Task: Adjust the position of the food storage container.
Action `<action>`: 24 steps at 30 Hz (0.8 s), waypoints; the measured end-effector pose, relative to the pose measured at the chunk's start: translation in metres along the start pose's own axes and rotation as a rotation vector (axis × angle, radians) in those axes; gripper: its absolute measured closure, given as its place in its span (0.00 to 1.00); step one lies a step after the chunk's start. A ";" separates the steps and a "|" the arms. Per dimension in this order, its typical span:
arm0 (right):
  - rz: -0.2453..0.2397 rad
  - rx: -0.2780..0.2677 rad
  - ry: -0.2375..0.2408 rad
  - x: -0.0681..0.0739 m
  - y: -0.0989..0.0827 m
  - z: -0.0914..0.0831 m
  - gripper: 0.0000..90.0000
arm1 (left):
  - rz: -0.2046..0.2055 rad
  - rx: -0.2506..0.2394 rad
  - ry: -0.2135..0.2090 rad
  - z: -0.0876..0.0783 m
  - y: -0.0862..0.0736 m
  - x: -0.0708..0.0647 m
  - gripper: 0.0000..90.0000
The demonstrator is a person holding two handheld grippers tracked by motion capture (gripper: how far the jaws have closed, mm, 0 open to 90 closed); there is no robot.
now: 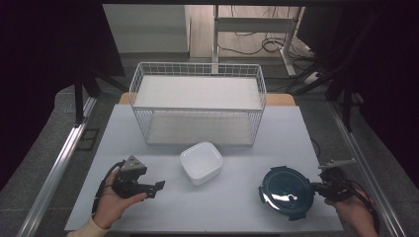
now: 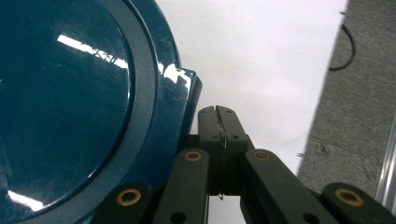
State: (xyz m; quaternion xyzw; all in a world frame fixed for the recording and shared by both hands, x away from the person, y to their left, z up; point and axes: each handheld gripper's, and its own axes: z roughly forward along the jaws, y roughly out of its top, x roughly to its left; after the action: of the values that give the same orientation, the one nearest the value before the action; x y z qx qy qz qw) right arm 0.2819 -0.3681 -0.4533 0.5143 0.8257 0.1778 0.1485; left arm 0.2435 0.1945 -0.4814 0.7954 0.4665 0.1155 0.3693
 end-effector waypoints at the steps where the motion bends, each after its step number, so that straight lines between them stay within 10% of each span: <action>1: -0.002 0.000 0.008 0.002 0.000 0.000 1.00 | 0.000 0.000 0.000 0.000 0.000 0.000 0.18; 24: -0.106 -0.023 0.083 0.052 0.016 0.011 1.00 | 0.003 -0.010 0.002 -0.003 0.001 0.000 0.18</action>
State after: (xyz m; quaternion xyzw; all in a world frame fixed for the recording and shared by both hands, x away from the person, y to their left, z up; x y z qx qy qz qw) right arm 0.2771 -0.3136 -0.4590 0.4602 0.8553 0.2002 0.1292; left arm 0.2425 0.1953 -0.4791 0.7941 0.4651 0.1193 0.3727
